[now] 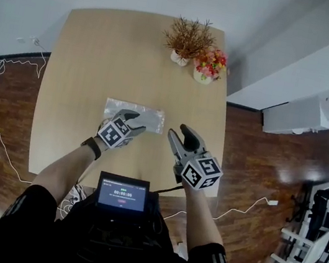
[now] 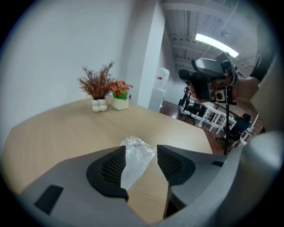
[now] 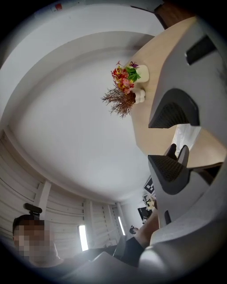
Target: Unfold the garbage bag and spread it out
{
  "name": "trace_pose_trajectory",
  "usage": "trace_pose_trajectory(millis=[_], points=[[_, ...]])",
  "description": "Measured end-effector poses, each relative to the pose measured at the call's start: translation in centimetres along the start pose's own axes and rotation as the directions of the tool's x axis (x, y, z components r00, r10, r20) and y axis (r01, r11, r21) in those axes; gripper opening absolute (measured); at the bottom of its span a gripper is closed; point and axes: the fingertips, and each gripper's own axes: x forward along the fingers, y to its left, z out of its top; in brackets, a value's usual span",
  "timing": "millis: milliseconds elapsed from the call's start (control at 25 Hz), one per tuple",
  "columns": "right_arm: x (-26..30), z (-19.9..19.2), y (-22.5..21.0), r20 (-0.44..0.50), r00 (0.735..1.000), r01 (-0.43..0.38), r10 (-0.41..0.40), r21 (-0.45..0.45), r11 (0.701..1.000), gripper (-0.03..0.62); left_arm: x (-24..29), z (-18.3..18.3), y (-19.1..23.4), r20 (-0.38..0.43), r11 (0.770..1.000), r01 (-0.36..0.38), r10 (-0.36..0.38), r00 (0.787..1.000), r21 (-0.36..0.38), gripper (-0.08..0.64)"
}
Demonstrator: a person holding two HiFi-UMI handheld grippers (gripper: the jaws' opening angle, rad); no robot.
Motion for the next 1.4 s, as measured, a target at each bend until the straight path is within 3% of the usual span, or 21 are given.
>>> trace_pose_trajectory(millis=[360, 760, 1200, 1400], points=[[2.1, -5.1, -1.4, -0.163, 0.986, -0.045, 0.029, -0.095, 0.994, 0.206, 5.6, -2.3, -0.1, -0.180, 0.998, 0.031, -0.021, 0.983, 0.055, 0.191], [2.6, -6.9, -2.4, -0.206, 0.977, -0.072, 0.052, -0.091, 0.993, 0.206, 10.4, -6.5, 0.1, -0.330, 0.999, 0.029, -0.021, 0.944, 0.020, 0.169], [1.9, -8.2, -3.8, -0.225, 0.973, -0.070, 0.054, -0.064, 0.995, 0.206, 11.2, -6.4, -0.1, -0.286, 0.998, -0.022, 0.004, 0.958, -0.061, 0.026], [2.1, -8.6, -4.3, -0.233, 0.971, -0.073, 0.056, -0.065, 0.995, 0.206, 9.4, -3.7, -0.3, -0.175, 0.982, -0.024, -0.010, 0.984, -0.188, 0.003]])
